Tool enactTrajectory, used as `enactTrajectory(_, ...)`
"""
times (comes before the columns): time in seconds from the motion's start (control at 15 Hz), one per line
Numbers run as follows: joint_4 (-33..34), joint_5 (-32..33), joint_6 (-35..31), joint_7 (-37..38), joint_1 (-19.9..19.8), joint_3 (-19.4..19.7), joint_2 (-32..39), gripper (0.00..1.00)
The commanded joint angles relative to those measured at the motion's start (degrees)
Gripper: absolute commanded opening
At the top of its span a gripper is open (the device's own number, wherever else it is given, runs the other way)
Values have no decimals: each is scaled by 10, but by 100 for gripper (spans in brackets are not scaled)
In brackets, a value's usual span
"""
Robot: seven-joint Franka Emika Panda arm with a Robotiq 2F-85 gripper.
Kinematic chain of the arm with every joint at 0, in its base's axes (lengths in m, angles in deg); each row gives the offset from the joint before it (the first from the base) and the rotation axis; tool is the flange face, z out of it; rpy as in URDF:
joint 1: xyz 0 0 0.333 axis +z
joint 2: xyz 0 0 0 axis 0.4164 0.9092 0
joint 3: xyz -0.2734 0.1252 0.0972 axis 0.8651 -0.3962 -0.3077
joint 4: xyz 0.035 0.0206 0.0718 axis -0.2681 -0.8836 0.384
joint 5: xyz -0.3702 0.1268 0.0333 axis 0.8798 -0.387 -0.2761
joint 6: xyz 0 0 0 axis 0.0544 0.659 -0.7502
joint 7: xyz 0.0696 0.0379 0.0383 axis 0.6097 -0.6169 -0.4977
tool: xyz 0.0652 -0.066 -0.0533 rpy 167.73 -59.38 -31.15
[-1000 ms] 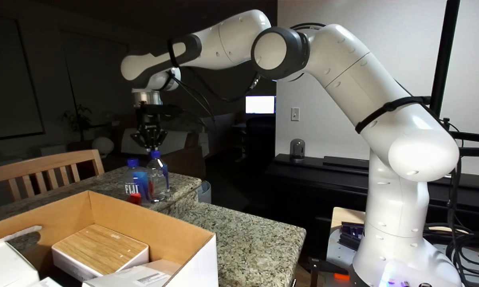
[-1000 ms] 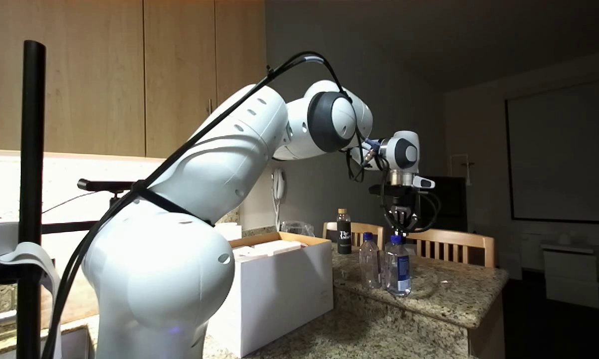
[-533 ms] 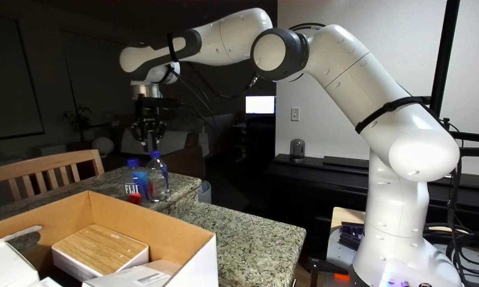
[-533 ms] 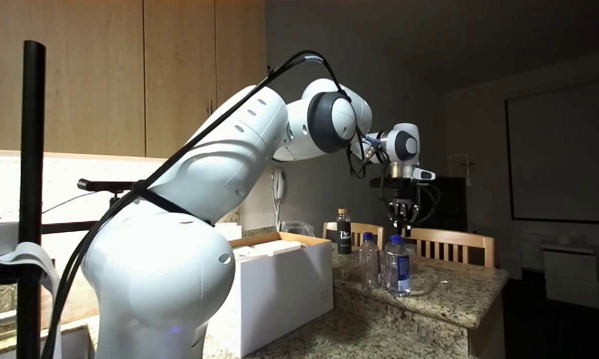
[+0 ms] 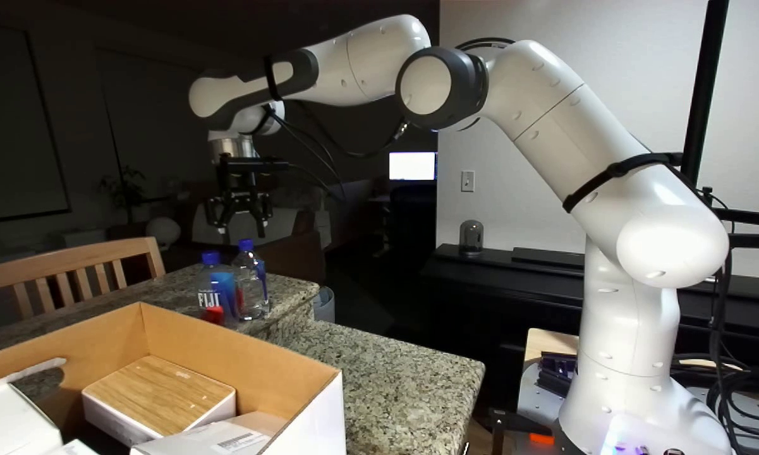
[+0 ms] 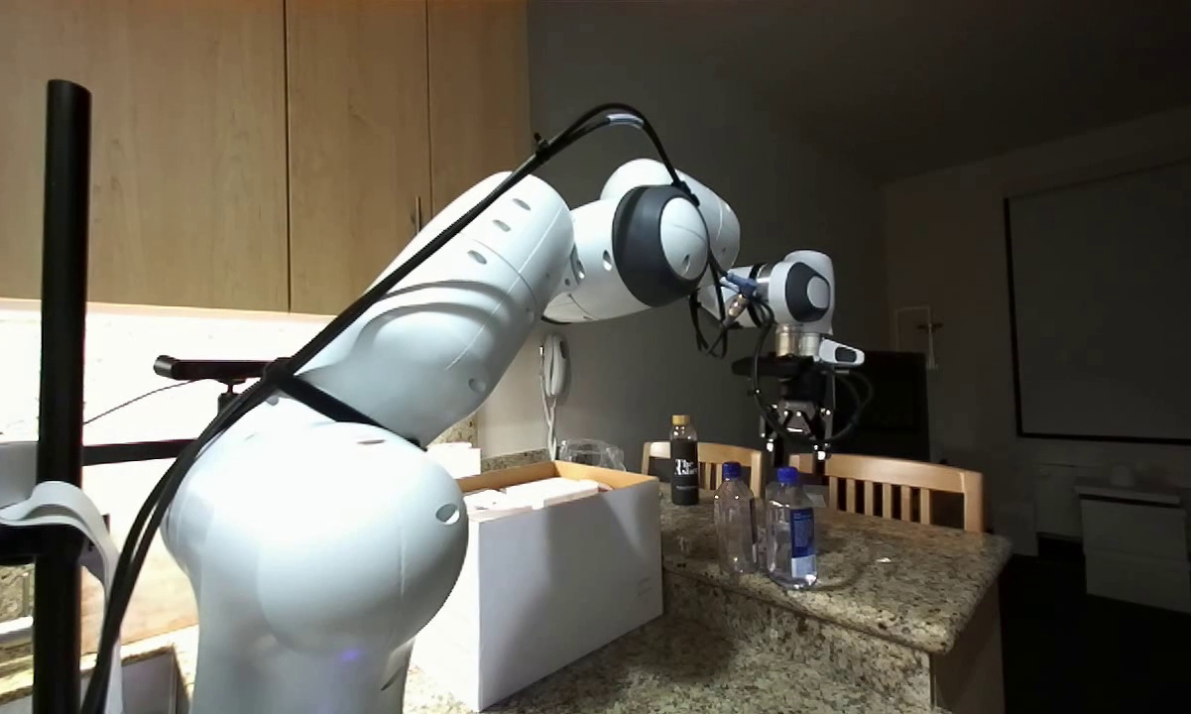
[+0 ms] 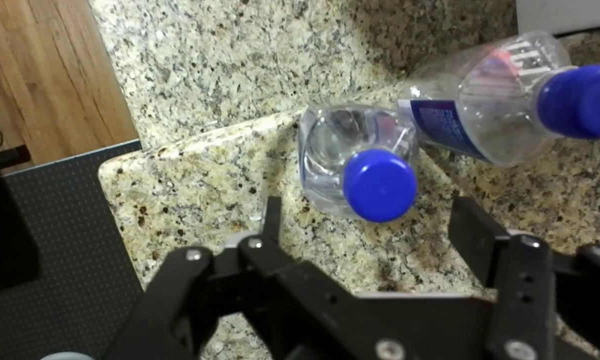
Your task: Pick the bottles from the counter and put them in the box
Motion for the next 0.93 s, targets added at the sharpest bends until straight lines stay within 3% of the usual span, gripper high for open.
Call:
enactTrajectory(0.0, 17, -1, 36, 16, 2, 0, 11, 100)
enactTrajectory(0.07, 19, -2, 42, 17, 2, 0, 14, 100)
enactTrajectory(0.13, 21, -2, 47, 18, 2, 0, 17, 75)
enactTrajectory(0.27, 23, -2, 54, 18, 2, 1, 19, 73)
enactTrajectory(0.87, 42, 1, 78, 32, 11, 2, 16, 14)
